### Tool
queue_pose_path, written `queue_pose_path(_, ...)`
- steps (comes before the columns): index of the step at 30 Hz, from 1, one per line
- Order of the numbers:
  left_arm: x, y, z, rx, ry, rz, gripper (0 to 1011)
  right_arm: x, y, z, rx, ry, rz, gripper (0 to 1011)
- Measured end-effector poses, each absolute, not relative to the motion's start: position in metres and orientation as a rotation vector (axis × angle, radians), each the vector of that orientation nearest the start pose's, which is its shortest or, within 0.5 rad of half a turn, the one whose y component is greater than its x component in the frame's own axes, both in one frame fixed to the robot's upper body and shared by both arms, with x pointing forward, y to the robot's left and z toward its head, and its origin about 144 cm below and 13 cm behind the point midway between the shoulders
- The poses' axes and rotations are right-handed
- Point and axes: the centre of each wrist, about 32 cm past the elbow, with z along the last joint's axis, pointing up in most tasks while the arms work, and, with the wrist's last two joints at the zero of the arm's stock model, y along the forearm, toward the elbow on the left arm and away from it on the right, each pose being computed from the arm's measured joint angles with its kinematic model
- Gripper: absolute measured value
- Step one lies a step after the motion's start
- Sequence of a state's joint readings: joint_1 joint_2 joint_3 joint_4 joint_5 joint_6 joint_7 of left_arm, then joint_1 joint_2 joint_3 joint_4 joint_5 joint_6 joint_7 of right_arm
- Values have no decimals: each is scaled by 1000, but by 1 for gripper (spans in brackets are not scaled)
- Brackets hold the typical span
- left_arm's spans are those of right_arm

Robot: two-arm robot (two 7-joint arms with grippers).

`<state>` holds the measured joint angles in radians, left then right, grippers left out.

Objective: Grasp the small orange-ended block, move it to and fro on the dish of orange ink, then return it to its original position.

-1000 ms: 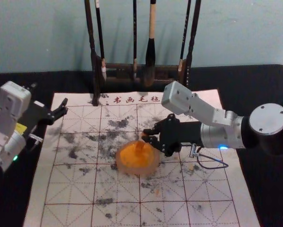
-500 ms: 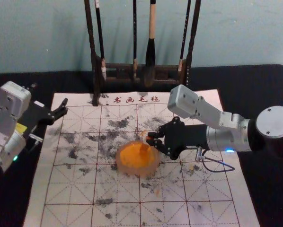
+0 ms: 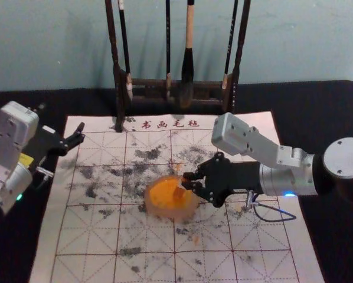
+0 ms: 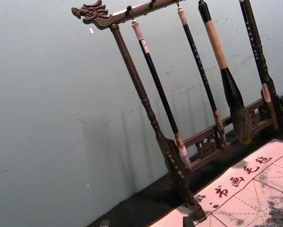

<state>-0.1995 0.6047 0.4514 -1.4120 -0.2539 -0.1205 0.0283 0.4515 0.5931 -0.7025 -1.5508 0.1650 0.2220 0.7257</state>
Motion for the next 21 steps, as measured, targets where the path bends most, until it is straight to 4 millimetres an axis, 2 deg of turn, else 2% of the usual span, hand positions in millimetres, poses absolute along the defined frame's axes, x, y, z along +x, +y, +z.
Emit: queue_pose_path(21,489,310,1140,305,-285,1248,1001,521,-203,1214,-552,-187,-313,109)
